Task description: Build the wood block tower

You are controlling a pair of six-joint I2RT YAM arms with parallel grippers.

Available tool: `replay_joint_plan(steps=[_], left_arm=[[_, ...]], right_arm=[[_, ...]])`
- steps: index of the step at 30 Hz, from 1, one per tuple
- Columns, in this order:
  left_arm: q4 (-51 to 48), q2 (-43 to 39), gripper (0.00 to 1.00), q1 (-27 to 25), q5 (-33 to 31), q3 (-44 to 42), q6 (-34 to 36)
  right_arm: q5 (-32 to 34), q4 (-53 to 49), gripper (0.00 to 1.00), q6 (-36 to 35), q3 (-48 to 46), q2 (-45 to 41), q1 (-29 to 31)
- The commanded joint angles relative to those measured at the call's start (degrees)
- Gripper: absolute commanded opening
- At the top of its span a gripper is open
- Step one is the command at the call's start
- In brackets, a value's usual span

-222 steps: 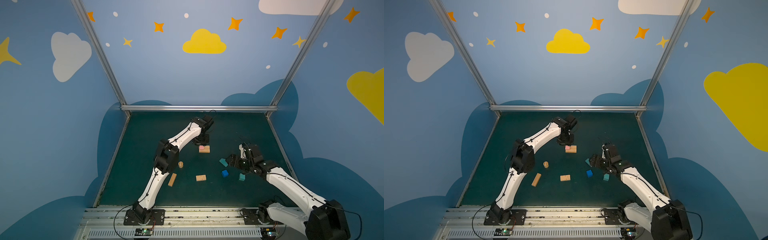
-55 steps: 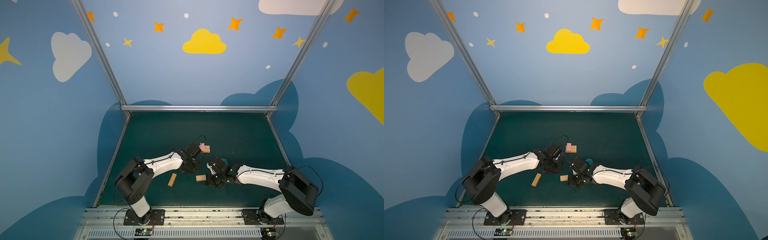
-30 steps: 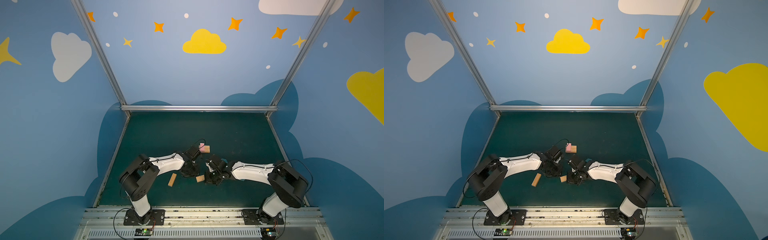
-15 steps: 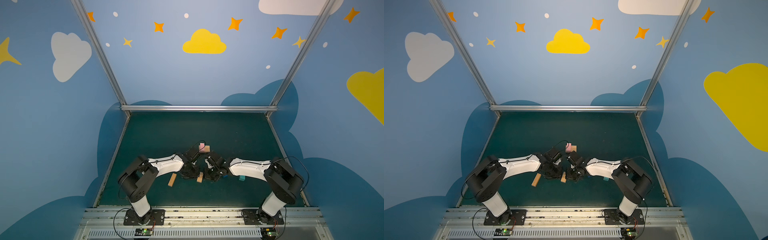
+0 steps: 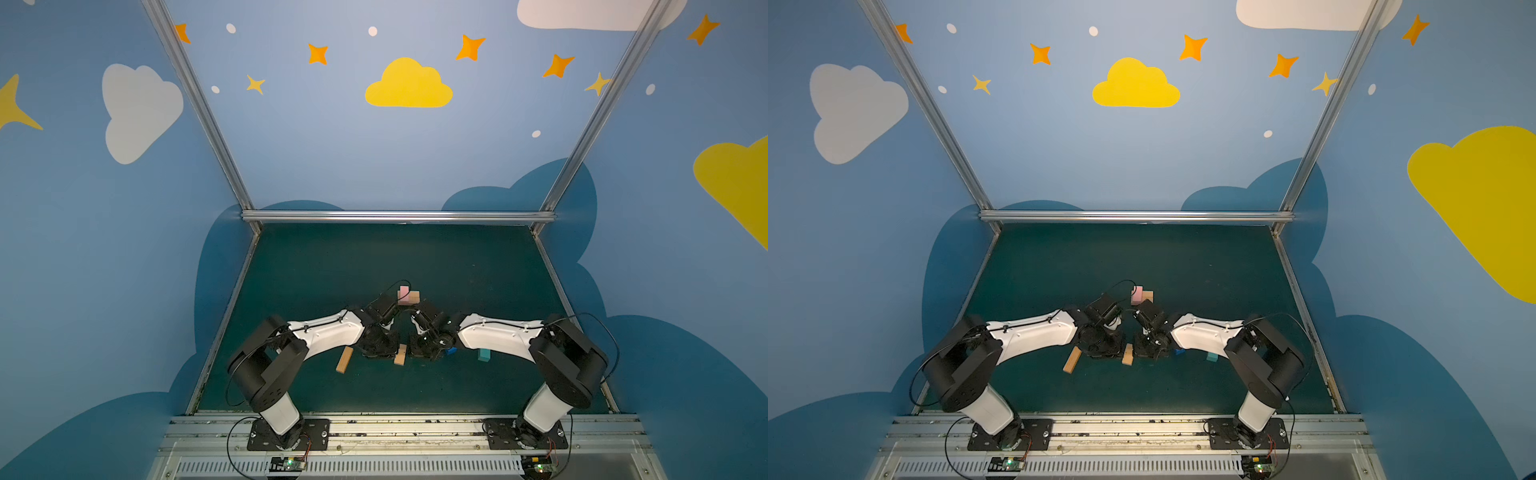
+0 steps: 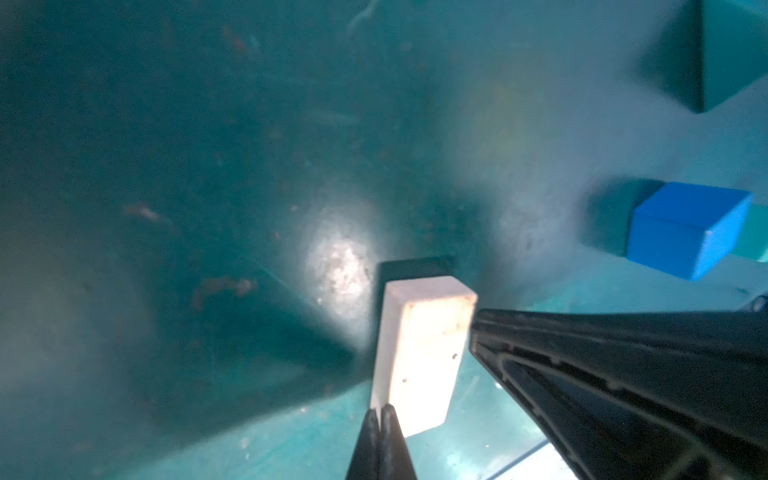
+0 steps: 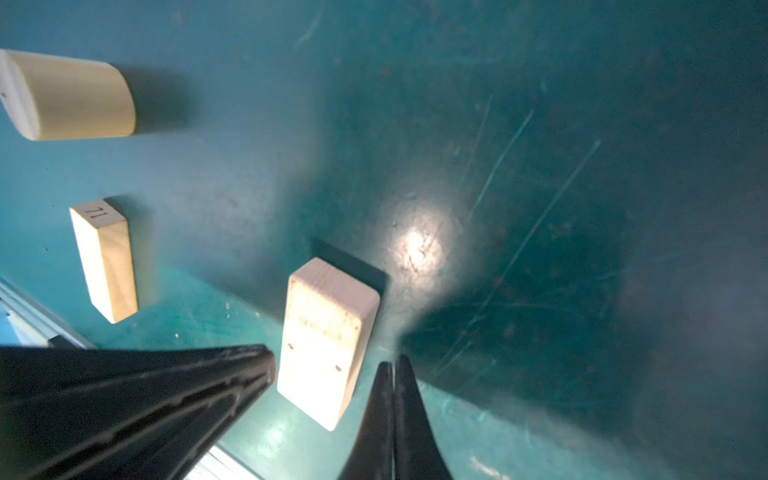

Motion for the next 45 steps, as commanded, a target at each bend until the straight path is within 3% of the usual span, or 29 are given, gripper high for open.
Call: replay_joint_plan(steps=[1, 18, 29, 33, 35, 37, 38, 40, 45], left_arm=[[-0.6, -0.4, 0.05, -0.3, 0.6, -0.8, 0.2], [1.0, -0.8, 0.05, -0.7, 1.2, -2.0, -1.3], [-5.2, -10.4, 0.05, 2.1, -6.3, -0.6, 0.5], [-4.8, -18.9, 0.06, 5.0, -8.1, -3.1, -0.1], [-5.5, -23.0, 0.09, 6.4, -9.2, -4.0, -0.2], [-7.2, -26.5, 0.12, 7.6, -12.6, -4.4, -0.8], [-7.9, -27.9, 0.14, 7.9, -13.7, -4.5, -0.9], [-9.3, -30.9, 0.2, 8.7, -15.8, -4.8, -0.9], [-9.7, -36.3, 0.27, 10.3, -17.9, -7.2, -1.2]], right_arm=[[0.4, -1.1, 0.0, -0.6, 1.2, -0.1, -0.2], [-0.1, -0.7, 0.0, -0.7, 2.1, 0.3, 0.0], [7.1, -9.4, 0.0, -4.3, 7.0, -3.6, 3.1], [10.5, -13.9, 0.15, -5.8, 9.8, -3.3, 5.7], [12.0, -16.0, 0.31, -6.3, 11.4, -2.3, 7.0], [13.9, -18.7, 0.54, -6.7, 13.6, -0.4, 8.2], [14.8, -20.0, 0.59, -6.9, 14.8, 0.6, 8.6], [16.7, -23.1, 0.66, -7.7, 18.0, 3.3, 10.1], [18.4, -27.5, 0.66, -8.8, 24.0, 9.5, 12.5]])
